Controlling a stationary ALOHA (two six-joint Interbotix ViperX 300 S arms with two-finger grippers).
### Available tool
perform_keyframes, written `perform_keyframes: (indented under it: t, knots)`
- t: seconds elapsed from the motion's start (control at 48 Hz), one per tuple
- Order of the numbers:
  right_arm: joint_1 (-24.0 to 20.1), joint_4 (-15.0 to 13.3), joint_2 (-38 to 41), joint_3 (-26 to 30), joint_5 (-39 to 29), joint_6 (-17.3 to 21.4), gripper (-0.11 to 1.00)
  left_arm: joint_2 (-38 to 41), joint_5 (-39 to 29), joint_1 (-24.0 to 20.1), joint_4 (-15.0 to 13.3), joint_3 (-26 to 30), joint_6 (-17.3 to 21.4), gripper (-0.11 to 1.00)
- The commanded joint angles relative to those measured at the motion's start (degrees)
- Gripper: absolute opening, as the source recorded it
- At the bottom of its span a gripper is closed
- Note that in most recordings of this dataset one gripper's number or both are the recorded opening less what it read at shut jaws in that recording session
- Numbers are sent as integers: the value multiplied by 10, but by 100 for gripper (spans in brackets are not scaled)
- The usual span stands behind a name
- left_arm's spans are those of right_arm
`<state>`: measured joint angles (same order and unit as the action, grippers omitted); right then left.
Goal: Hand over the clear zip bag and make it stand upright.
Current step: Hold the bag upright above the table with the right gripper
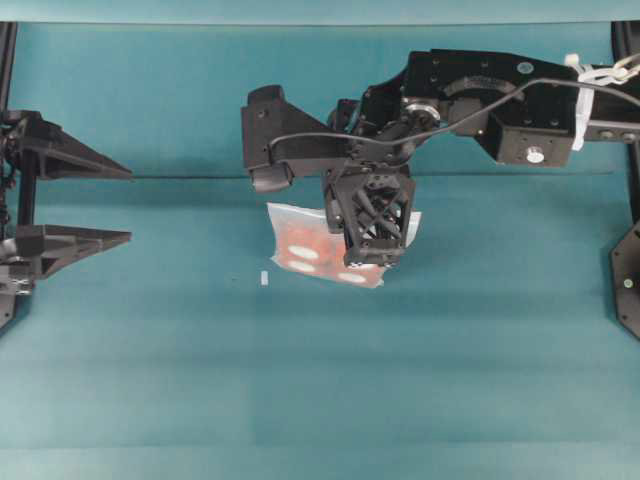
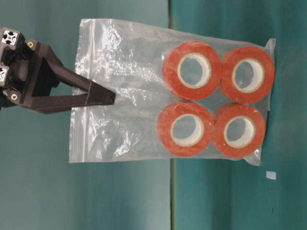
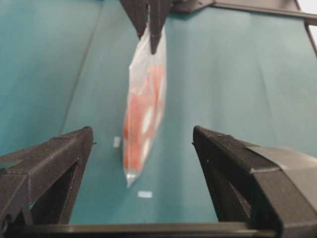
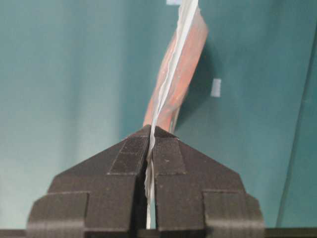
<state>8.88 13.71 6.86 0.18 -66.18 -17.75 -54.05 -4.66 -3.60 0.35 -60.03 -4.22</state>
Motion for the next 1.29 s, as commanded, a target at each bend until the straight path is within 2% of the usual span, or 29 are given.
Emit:
perform_keyframes:
  t: [0.0, 0.396, 1.271]
  knots:
    - [-5, 1, -4, 18, 0, -12, 1, 3, 4, -2, 1, 7, -1, 92]
    - [-10, 1, 8, 44, -26, -39, 1, 3, 5, -4, 2, 7, -1, 92]
    - [-10, 1, 5, 36, -29, -31, 0, 3, 4, -4, 1, 7, -1, 92]
